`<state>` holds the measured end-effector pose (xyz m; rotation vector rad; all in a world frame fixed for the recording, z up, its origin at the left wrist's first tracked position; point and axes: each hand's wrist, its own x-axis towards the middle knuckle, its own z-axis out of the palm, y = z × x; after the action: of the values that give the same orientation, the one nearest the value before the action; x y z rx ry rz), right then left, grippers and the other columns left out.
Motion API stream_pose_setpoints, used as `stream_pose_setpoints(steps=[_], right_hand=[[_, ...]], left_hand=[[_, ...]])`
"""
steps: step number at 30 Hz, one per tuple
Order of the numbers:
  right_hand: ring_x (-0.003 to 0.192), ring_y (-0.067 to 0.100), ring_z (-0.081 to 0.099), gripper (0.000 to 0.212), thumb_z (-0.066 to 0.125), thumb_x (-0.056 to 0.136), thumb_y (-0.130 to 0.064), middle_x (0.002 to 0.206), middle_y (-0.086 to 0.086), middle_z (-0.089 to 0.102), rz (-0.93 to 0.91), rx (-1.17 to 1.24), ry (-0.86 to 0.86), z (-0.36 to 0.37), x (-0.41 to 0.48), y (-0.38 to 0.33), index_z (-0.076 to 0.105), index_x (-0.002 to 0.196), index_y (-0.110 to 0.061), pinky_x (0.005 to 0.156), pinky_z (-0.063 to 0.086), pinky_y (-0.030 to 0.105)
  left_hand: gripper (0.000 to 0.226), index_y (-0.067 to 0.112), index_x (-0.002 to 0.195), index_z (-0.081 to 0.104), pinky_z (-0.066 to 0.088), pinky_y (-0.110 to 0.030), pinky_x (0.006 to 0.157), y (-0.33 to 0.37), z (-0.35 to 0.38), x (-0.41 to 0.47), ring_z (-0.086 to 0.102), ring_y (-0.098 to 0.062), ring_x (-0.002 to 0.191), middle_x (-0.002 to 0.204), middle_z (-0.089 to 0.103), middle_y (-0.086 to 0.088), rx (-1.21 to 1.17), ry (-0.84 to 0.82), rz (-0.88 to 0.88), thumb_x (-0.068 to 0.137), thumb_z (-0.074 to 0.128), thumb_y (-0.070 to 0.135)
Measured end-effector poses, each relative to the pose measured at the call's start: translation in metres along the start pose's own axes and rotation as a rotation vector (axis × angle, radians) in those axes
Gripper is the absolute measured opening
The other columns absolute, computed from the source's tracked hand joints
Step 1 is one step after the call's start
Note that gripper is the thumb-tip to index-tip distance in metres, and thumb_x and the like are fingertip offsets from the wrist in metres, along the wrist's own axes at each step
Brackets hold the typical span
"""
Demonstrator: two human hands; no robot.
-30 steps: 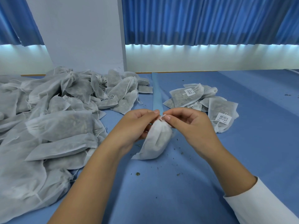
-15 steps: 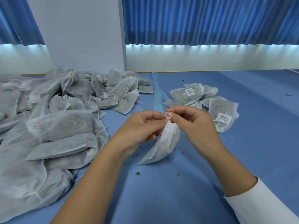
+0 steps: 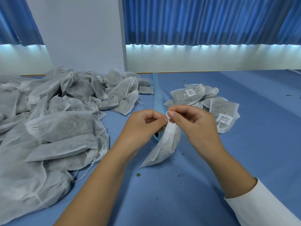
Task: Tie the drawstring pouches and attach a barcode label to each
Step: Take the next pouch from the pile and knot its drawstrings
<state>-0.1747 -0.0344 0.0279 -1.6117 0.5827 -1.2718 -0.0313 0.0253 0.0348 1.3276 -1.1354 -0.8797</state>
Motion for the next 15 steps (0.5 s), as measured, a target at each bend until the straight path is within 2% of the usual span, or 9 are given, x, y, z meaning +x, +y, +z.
stream_pose_setpoints(steps=[2,5,7,10,12,15], right_hand=[[0.071,0.002,0.069,0.011,0.070,0.085,0.000,0.075,-0.005,0.075,0.007,0.009,0.022,-0.001,0.001,0.000,0.074,0.090,-0.009,0.068,0.050,0.011],[0.073,0.003,0.070,0.010,0.069,0.086,0.000,0.077,-0.004,0.075,0.016,0.026,0.029,-0.003,0.002,0.000,0.074,0.092,-0.006,0.068,0.050,0.012],[0.071,0.002,0.069,0.010,0.069,0.086,0.000,0.075,-0.006,0.074,0.009,0.011,0.023,-0.003,0.001,0.000,0.073,0.092,-0.006,0.068,0.050,0.011],[0.070,0.003,0.065,0.010,0.068,0.087,0.000,0.075,-0.009,0.070,-0.016,-0.029,-0.002,-0.002,0.002,0.000,0.072,0.090,-0.008,0.068,0.051,0.015],[0.071,0.003,0.062,0.012,0.066,0.089,-0.001,0.077,-0.011,0.068,-0.027,-0.054,0.001,-0.004,0.003,-0.001,0.070,0.089,-0.012,0.067,0.051,0.016],[0.072,0.001,0.059,0.011,0.066,0.090,-0.006,0.079,-0.015,0.067,-0.067,-0.151,0.035,-0.009,0.006,-0.002,0.069,0.090,-0.016,0.069,0.048,0.016]], left_hand=[[0.013,0.013,0.080,0.070,0.058,-0.029,0.085,0.001,-0.001,0.001,0.071,-0.014,0.081,0.083,0.077,-0.005,-0.042,-0.017,-0.001,0.092,0.066,0.012],[0.016,0.011,0.083,0.060,0.055,-0.018,0.071,0.004,0.000,0.001,0.069,-0.007,0.070,0.072,0.072,0.004,-0.162,-0.045,-0.026,0.097,0.055,0.007],[0.016,0.012,0.085,0.055,0.052,-0.017,0.065,0.005,0.004,0.000,0.068,-0.005,0.064,0.067,0.069,0.009,-0.203,-0.023,-0.069,0.099,0.049,0.007],[0.017,0.017,0.085,0.054,0.051,-0.023,0.068,0.004,0.012,-0.002,0.068,-0.008,0.068,0.071,0.071,0.010,-0.159,0.014,-0.097,0.100,0.046,0.015],[0.016,0.020,0.087,0.052,0.050,-0.029,0.072,0.003,0.019,-0.005,0.066,-0.014,0.071,0.076,0.074,0.004,-0.106,0.016,-0.088,0.101,0.045,0.020],[0.013,0.020,0.089,0.049,0.052,-0.044,0.073,0.002,0.028,-0.008,0.055,-0.015,0.054,0.059,0.066,0.001,-0.080,0.008,-0.046,0.101,0.045,0.022]])
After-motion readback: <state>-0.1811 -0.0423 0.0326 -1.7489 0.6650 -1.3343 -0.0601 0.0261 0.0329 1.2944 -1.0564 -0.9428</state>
